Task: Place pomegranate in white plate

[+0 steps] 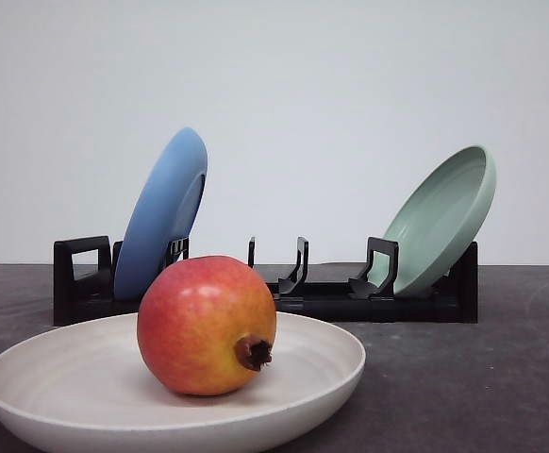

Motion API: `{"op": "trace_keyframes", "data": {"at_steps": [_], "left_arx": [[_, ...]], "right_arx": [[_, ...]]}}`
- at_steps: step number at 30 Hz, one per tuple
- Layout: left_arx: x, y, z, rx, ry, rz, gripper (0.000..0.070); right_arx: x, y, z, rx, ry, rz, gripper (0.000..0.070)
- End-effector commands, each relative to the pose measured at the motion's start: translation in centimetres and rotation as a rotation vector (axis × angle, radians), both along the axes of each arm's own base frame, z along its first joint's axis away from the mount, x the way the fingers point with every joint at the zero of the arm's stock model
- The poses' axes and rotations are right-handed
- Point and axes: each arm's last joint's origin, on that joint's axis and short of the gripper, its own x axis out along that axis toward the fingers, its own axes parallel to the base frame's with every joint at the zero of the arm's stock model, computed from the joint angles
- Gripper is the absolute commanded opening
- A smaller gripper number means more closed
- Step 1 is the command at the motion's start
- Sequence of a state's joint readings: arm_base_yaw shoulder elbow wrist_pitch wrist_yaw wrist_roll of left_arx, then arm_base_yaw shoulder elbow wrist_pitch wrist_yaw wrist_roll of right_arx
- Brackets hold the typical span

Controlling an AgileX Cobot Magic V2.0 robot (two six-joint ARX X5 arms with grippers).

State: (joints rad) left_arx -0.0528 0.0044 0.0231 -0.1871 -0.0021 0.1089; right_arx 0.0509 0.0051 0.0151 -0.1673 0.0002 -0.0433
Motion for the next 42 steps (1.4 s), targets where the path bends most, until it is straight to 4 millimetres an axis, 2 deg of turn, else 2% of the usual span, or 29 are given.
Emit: {"op": "trace_keyframes", "data": {"at_steps": [1, 42], "left_arx": [[0.05, 0.0, -0.38, 0.007, 0.01, 0.0, 0.0], [0.05, 0.0, -0.38, 0.006, 0.01, 0.0, 0.0]], "right_arx": [[0.02, -0.01, 0.0, 0.017, -0.008, -0.004, 0.0047], [0.02, -0.01, 0.0, 0.017, -0.008, -0.004, 0.0047]]}}
